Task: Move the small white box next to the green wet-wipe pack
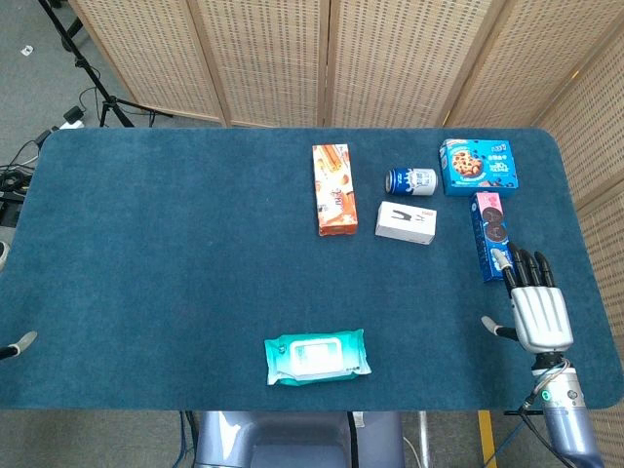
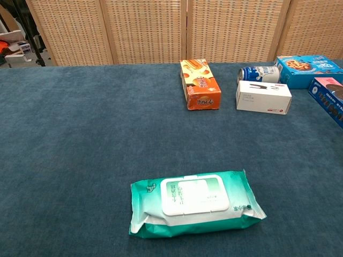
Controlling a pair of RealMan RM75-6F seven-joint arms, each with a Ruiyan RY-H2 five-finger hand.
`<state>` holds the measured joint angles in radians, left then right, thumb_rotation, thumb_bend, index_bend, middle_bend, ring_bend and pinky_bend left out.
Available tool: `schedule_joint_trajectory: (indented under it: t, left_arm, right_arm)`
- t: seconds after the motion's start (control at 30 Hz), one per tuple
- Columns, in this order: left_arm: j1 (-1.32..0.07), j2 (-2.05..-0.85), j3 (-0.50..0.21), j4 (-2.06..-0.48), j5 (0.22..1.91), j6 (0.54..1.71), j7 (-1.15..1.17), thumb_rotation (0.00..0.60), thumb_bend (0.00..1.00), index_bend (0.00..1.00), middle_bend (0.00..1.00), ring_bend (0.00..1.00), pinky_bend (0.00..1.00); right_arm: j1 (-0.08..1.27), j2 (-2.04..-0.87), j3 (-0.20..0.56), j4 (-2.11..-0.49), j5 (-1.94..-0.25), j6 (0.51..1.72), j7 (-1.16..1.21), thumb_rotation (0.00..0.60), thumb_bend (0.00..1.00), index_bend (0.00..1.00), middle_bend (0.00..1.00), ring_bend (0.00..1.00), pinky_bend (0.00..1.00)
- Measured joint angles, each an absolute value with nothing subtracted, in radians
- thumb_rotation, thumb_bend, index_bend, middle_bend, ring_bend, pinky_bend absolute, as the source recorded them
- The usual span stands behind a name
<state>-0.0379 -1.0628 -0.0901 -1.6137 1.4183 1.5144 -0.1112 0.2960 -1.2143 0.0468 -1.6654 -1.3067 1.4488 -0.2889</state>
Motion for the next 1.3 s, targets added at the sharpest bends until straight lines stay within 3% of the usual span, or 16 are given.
schedule_joint_trajectory:
  t: [0.3,0.7,1.0,1.3]
  left_arm:
    - [-0.034,-1.058,-0.091,-1.618,1.419,1.522,-0.118,0.600,0.00,0.00,0.00,0.00,0.00]
    - [-0.044,-1.060,-0.105,-1.612,1.380,1.495,-0.112,0.600,0.00,0.00,0.00,0.00,0.00]
    - [-0.065,-1.067,-0.120,-1.612,1.330,1.450,-0.081,0.600,0.00,0.00,0.00,0.00,0.00]
    - [-0.095,-1.082,-0.140,-1.599,1.248,1.378,-0.042,0.600,0.00,0.00,0.00,0.00,0.00]
  right_arm:
    - [0.305,-1.203,0.065,-1.677,-1.318,1.411,-0.283,0.600,0.00,0.00,0.00,0.00,0.00]
    - [0.540,-1.210,0.218,-1.620,-1.198,1.099,-0.268,0.600,0.00,0.00,0.00,0.00,0.00]
    - [0.686,-1.332,0.277,-1.392,-1.000,0.911,-0.311,0.600,0.00,0.02,0.00,0.00,0.00]
    - [0.806,-1.540,0.284,-1.051,-0.910,0.781,-0.335,0.600,0.00,0.14,0.12,0.02,0.09]
